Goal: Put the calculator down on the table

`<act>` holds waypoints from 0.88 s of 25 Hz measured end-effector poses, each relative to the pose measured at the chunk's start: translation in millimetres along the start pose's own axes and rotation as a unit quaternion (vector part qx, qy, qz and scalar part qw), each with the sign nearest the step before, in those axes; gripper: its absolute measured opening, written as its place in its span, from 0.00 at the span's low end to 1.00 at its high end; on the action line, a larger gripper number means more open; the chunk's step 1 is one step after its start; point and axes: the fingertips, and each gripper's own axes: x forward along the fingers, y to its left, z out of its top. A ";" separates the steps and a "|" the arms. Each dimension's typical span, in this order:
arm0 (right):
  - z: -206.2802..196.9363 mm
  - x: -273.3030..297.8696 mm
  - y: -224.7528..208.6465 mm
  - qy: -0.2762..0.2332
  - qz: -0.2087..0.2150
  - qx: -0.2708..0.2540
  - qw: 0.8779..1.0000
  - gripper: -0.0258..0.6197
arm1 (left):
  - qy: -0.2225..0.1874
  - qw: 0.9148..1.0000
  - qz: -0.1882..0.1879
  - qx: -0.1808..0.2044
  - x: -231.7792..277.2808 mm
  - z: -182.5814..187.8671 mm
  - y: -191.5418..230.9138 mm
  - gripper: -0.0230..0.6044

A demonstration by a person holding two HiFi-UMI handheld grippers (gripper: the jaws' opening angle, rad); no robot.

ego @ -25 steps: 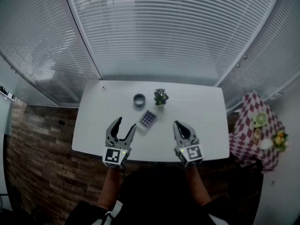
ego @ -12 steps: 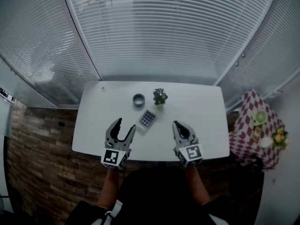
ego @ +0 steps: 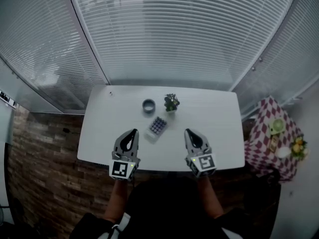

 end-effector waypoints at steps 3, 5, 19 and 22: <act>2.2 0.5 3.6 -0.005 0.006 -0.003 1.000 0.05 | 0.003 1.000 0.000 -0.017 0.1 -4.3 -2.4 0.05; 3.1 2.1 7.5 -0.003 0.014 -0.010 1.000 0.05 | 0.006 1.000 0.003 -0.017 -1.8 -6.7 -1.2 0.05; -5.8 5.0 16.4 0.022 0.038 0.008 0.999 0.05 | 0.013 1.000 -0.009 -0.019 -3.5 -11.8 -2.9 0.05; -5.4 6.1 20.3 0.020 0.047 0.011 0.999 0.05 | 0.019 1.000 -0.008 -0.012 -3.8 -12.3 -4.0 0.05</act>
